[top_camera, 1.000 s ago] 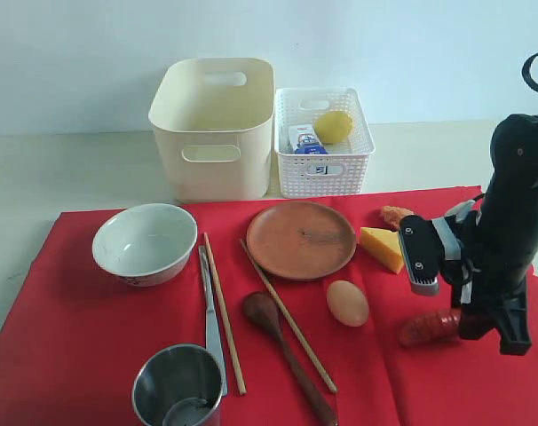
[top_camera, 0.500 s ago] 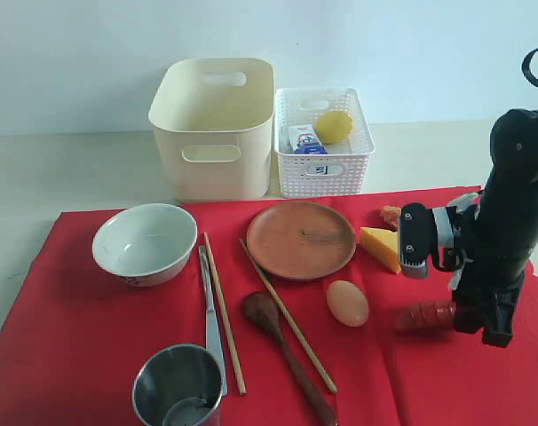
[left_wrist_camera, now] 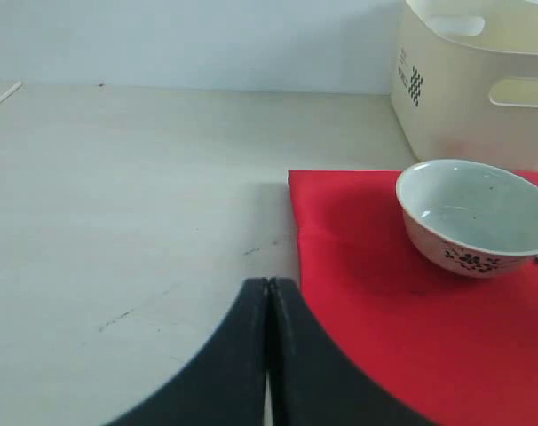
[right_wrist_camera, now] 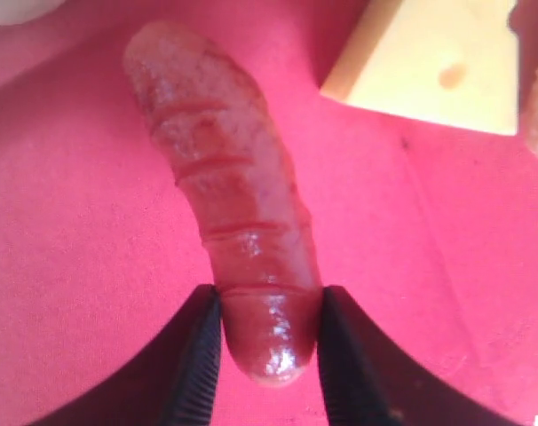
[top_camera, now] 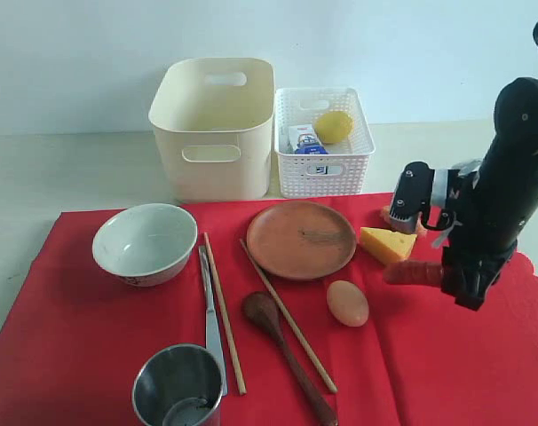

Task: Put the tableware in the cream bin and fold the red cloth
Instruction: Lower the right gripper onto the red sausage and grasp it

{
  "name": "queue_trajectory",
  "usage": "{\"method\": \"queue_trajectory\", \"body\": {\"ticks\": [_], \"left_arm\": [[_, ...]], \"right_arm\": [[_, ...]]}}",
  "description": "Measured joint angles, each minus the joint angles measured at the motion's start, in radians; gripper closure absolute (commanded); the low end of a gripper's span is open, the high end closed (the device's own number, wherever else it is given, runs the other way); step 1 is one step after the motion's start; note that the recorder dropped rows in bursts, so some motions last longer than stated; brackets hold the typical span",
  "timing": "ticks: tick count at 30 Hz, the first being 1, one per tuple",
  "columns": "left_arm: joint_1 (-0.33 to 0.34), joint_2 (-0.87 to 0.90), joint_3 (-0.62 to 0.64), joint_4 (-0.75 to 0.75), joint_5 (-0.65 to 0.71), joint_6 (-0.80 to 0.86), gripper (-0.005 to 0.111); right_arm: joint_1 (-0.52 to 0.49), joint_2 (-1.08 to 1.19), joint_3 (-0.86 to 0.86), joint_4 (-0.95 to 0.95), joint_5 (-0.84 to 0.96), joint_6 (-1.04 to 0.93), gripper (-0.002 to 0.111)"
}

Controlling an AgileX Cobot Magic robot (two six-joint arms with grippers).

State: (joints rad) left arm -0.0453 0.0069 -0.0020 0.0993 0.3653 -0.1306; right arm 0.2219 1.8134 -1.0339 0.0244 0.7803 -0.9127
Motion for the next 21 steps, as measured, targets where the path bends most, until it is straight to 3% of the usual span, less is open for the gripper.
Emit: {"method": "queue_trajectory", "body": {"ticks": [21], "left_arm": [[0.0, 0.0, 0.0, 0.0, 0.0, 0.0, 0.107]], "right_arm": [[0.0, -0.023, 0.0, 0.107, -0.021, 0.0, 0.108]]}}
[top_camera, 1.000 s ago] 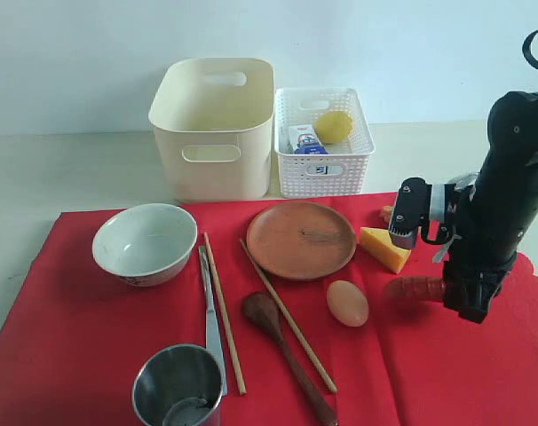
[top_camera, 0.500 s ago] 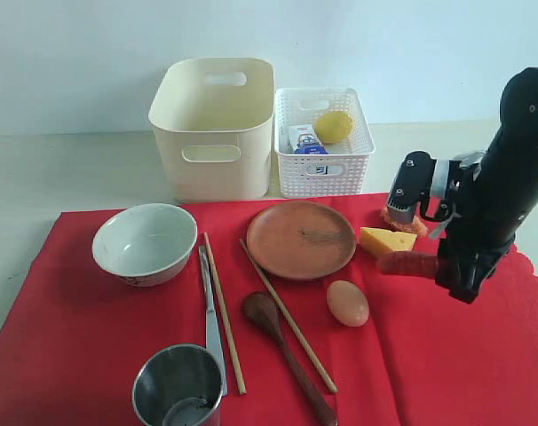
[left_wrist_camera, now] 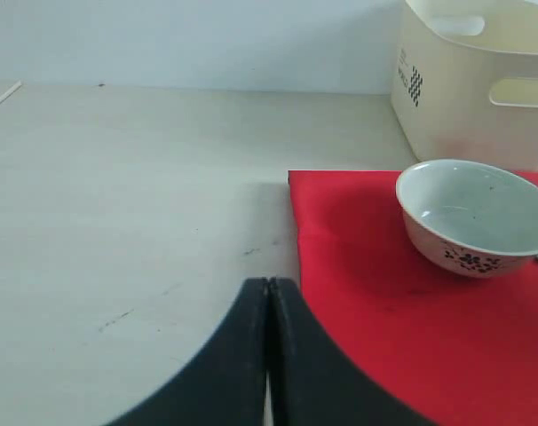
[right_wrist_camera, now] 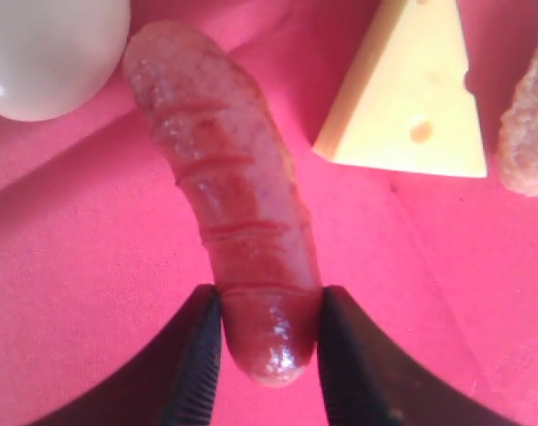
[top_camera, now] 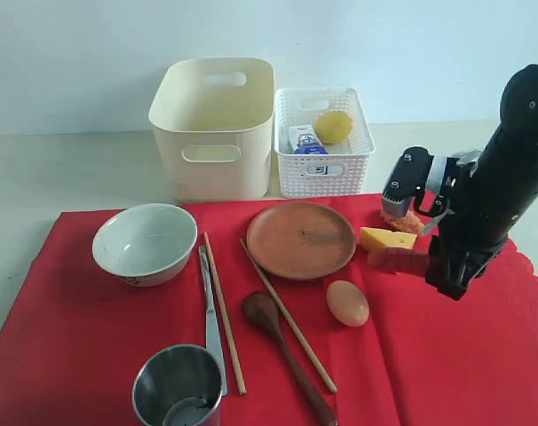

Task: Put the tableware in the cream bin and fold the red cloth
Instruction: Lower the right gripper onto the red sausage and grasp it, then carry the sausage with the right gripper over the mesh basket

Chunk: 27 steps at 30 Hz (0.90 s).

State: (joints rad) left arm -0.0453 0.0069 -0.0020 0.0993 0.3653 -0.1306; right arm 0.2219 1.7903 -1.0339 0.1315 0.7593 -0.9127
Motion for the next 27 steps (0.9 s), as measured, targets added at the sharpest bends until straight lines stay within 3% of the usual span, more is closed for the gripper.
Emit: {"method": "queue_trajectory", "body": {"ticks": [12, 21, 27], "left_arm": [[0.0, 0.0, 0.0, 0.0, 0.0, 0.0, 0.107], [0.0, 0.0, 0.0, 0.0, 0.0, 0.0, 0.107], [0.0, 0.0, 0.0, 0.0, 0.0, 0.0, 0.107]], "right_arm": [[0.0, 0.0, -0.085, 0.067, 0.002, 0.073, 0.108], [0.0, 0.0, -0.194, 0.292, 0.039, 0.123, 0.108], [0.0, 0.0, -0.227, 0.418, -0.031, 0.155, 0.108]]}}
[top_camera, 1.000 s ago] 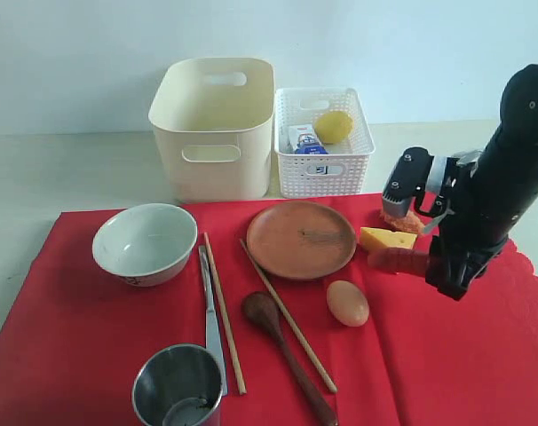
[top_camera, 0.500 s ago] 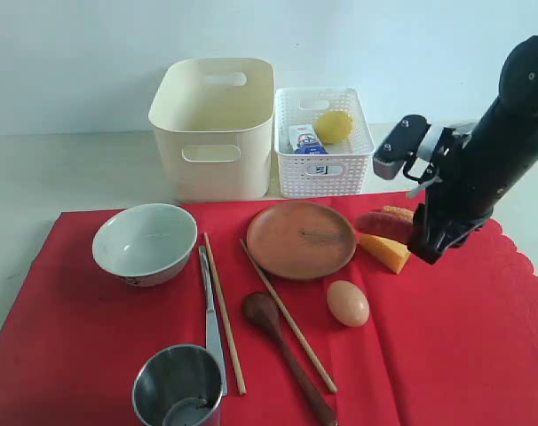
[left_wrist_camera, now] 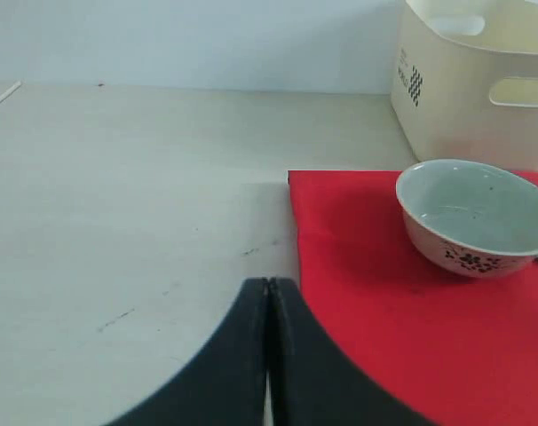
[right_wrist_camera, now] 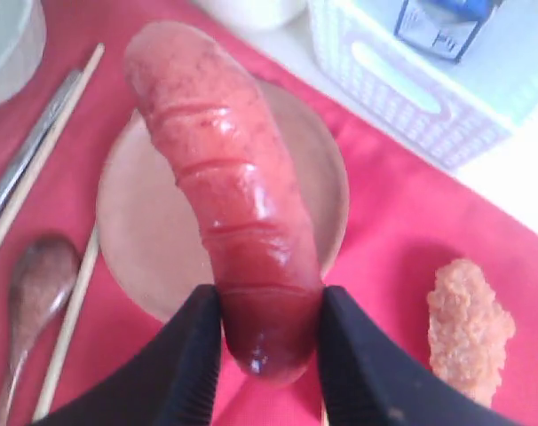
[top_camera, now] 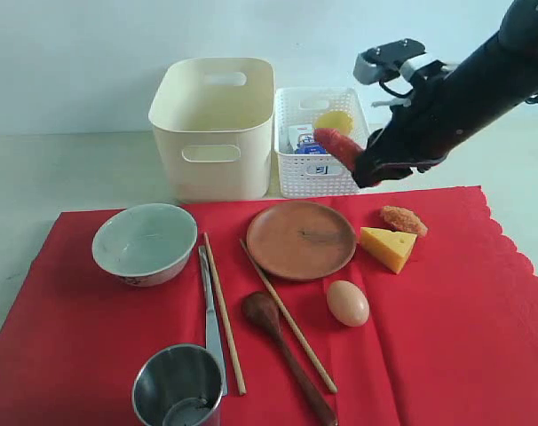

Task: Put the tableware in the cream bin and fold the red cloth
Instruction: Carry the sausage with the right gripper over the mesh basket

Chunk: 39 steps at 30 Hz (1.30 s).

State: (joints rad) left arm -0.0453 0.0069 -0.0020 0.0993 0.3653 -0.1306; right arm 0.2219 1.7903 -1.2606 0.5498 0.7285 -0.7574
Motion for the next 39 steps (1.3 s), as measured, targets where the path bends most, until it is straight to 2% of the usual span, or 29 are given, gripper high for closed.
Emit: {"method": "queue_trajectory", "body": {"ticks": [9, 23, 31, 34, 39], "left_arm": [[0.0, 0.0, 0.0, 0.0, 0.0, 0.0, 0.107], [0.0, 0.0, 0.0, 0.0, 0.0, 0.0, 0.107], [0.0, 0.0, 0.0, 0.0, 0.0, 0.0, 0.107], [0.0, 0.0, 0.0, 0.0, 0.0, 0.0, 0.107], [0.0, 0.0, 0.0, 0.0, 0.0, 0.0, 0.107]], "right_arm": [[0.0, 0.035, -0.098, 0.032, -0.178, 0.122, 0.108], [-0.023, 0.35, -0.469, 0.026, -0.183, 0.152, 0.108], [-0.029, 0.518, -0.617, -0.097, -0.131, 0.178, 0.108], [-0.029, 0.551, -0.627, -0.117, -0.118, 0.18, 0.104], [-0.029, 0.563, -0.631, -0.132, -0.113, 0.182, 0.09]]}}
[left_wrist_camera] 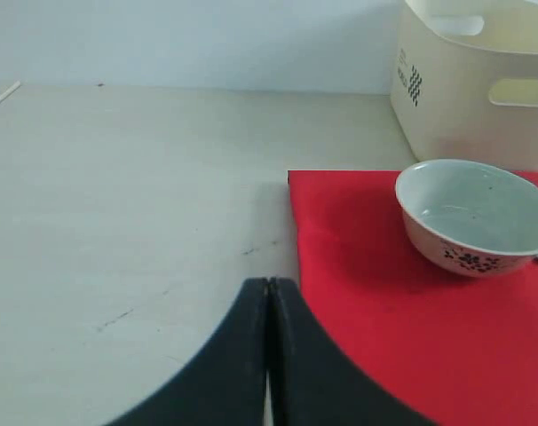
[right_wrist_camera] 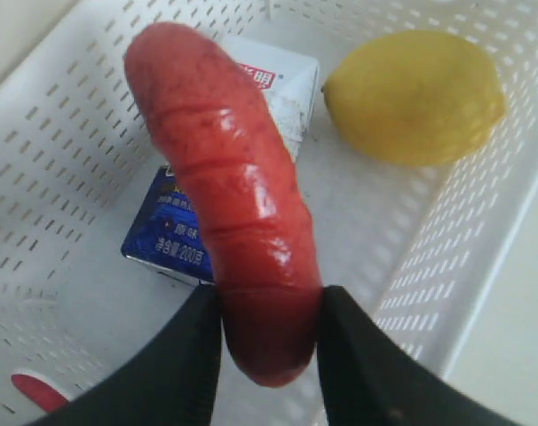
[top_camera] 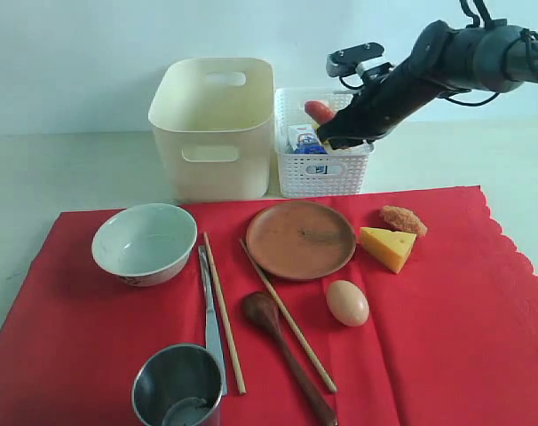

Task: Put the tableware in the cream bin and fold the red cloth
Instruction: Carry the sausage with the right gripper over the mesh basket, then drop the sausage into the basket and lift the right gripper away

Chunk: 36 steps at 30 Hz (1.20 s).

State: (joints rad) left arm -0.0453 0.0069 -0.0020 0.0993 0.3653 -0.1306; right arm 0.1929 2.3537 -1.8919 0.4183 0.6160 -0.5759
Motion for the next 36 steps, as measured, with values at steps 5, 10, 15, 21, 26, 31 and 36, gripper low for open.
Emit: {"method": "queue_trajectory", "body": {"ticks": [5, 10, 15, 21, 26, 31, 36], "left_arm": [[0.0, 0.0, 0.0, 0.0, 0.0, 0.0, 0.107], [0.0, 0.0, 0.0, 0.0, 0.0, 0.0, 0.107], [0.0, 0.0, 0.0, 0.0, 0.0, 0.0, 0.107], [0.0, 0.0, 0.0, 0.0, 0.0, 0.0, 0.107], [0.0, 0.0, 0.0, 0.0, 0.0, 0.0, 0.107], [0.0, 0.0, 0.0, 0.0, 0.0, 0.0, 0.107], [0.0, 0.0, 0.0, 0.0, 0.0, 0.0, 0.107]], "right_arm": [[0.0, 0.0, -0.002, -0.004, 0.0, 0.002, 0.064], [0.0, -0.013, -0.004, -0.004, 0.018, 0.025, 0.035], [0.0, -0.084, -0.004, -0.013, 0.136, 0.055, 0.037], [0.0, -0.212, -0.004, -0.081, 0.36, 0.135, 0.088], [0.0, -0.322, -0.002, -0.119, 0.554, 0.173, 0.108], [0.0, -0.471, 0.089, -0.122, 0.592, 0.215, 0.108], [0.002, -0.671, 0.261, -0.114, 0.586, 0.255, 0.108]]}}
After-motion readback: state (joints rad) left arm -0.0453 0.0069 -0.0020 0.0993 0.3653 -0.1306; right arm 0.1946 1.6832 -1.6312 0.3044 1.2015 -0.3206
